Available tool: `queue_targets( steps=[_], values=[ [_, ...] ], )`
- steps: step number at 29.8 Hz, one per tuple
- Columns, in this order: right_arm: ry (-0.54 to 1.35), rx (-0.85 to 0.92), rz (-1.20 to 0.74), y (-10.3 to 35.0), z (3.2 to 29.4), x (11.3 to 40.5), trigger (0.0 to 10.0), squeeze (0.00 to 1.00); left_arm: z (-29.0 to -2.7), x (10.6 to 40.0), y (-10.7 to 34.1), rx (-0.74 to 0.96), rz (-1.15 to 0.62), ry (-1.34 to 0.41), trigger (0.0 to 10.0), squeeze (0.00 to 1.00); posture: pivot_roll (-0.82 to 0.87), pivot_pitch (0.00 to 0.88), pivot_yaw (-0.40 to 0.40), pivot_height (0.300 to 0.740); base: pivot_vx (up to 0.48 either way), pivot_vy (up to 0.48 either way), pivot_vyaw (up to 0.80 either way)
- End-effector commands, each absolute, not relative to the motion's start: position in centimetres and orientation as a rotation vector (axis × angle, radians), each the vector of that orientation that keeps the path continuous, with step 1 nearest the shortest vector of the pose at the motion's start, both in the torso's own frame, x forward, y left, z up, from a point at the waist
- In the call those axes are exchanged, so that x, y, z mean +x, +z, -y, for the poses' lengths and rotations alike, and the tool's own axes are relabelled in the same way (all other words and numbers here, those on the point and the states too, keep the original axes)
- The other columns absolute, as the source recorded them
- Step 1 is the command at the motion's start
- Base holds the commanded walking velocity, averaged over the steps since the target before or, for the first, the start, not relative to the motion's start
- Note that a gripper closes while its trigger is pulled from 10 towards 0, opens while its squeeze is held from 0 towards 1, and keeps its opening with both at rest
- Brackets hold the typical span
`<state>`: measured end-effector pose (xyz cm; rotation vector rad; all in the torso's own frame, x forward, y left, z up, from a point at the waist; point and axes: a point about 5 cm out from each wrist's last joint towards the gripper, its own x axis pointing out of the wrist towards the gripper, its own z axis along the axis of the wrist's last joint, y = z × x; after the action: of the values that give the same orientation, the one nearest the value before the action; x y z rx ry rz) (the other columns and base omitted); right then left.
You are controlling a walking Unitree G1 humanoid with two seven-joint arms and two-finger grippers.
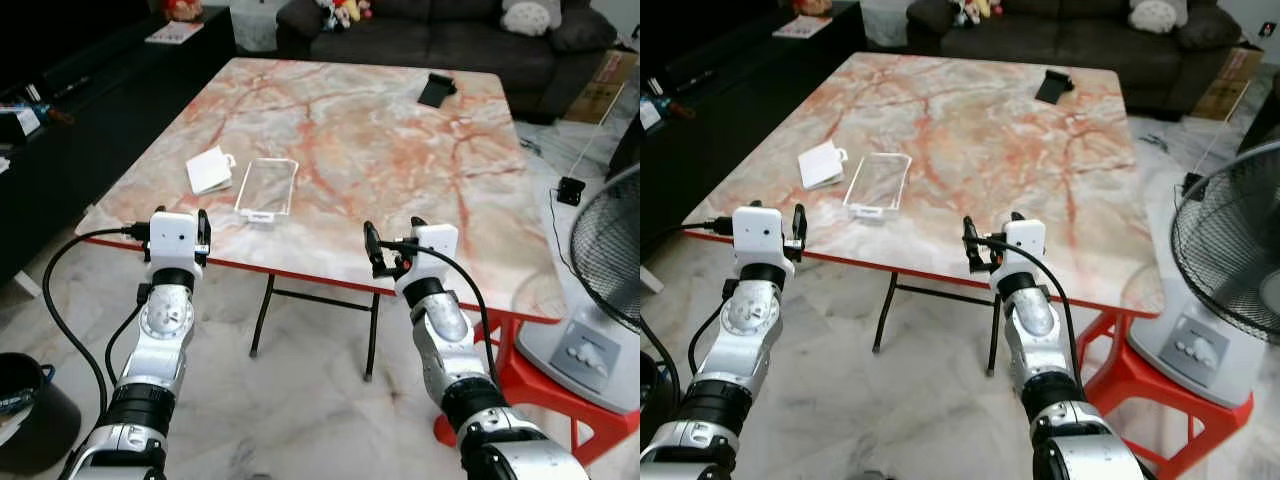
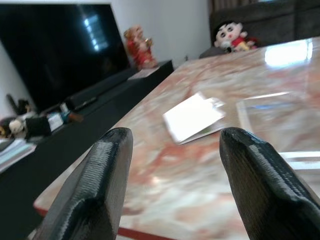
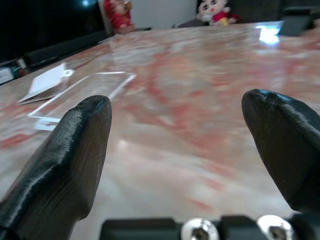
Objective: Picking trash to rubbish bin
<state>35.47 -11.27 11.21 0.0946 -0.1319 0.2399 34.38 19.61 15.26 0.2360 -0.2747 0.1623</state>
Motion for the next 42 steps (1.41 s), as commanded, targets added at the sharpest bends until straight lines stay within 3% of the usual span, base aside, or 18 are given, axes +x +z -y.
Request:
queue_targets(
  steps=[1, 10, 26, 42],
  values=[
    [0.263, 0.097, 0.136, 11.6, 10.6, 35.6, 10.0, 0.0, -20.3, 34.3, 15.5, 0.236, 0.279, 0.177, 10.0, 0.0, 0.11, 0.125, 0.008, 0.728, 0.244, 0.416, 0.0],
    [0.262, 0.099, 0.135, 11.6, 10.6, 35.6, 10.0, 0.0, -20.3, 34.4, 15.4, 0.273, 0.266, 0.182, 10.0, 0.0, 0.1, 0.127, 0.011, 0.728, 0.255, 0.373, 0.0],
    [0.273, 0.116, 0.131, 11.6, 10.3, 35.6, 10.0, 0.0, -19.7, 34.4, 15.1, 0.26, 0.257, 0.126, 10.0, 0.0, 0.11, 0.124, 0.011, 0.728, 0.323, 0.0, -0.1],
    [0.277, 0.133, 0.136, 11.8, 10.2, 35.8, 10.0, 0.0, -19.3, 34.4, 15.0, 0.253, 0.251, 0.089, 10.0, 0.0, 0.11, 0.112, 0.016, 0.728, 0.0, 0.0, -0.25]
  ],
)
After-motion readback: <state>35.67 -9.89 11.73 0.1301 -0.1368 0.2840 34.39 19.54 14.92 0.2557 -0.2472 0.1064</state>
